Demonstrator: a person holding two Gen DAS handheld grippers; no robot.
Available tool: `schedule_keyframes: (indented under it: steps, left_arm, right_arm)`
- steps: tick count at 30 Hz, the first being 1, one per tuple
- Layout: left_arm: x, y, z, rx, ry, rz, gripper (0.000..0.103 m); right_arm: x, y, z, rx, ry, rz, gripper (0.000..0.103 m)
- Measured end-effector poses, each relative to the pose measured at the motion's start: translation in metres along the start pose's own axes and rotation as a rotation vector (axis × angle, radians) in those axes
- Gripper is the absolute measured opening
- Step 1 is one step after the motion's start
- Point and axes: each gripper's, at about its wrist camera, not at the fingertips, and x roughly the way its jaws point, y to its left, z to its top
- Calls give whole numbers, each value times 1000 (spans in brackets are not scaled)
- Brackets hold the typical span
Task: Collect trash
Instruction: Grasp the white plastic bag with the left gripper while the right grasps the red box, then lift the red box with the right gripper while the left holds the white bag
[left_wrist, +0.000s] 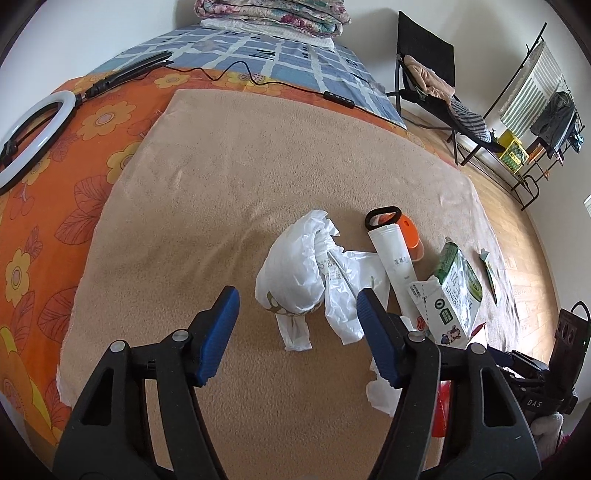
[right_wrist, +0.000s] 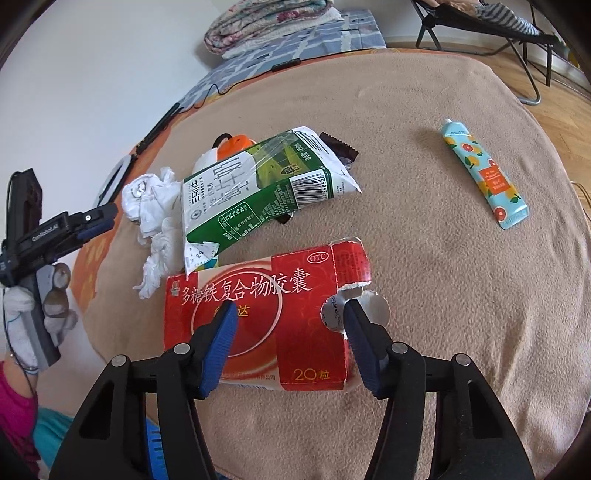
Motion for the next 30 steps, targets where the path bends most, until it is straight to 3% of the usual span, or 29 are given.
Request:
schedule_keyframes:
  steps: [4,6,8,14,17,22,30]
  left_arm:
    - [17,2,5,-4,24,2,63]
    - [26,3,3,-17,51,-4,51]
    - [33,7,1,-39,68,-14,46]
    - [33,9,1,-39,55,-16,37]
    - [27,10,1,-34,34,-3,34]
    - [9,13,2,-19,-7,23,32]
    - [-30,19,-1,-2,-80,39,31]
  right_arm:
    - [7,0,3,-6,14,10,58]
    - [8,0,5,-2,13,12,57]
    - [8,-1,6,10,13,23,43]
    - [4,-5,5,43,16,93,17]
    - [-1,-4,4,54,-1,120,11]
    - [-21,11,0,4,-47,111,6]
    - [-55,45,-12,-120,-134,21,4]
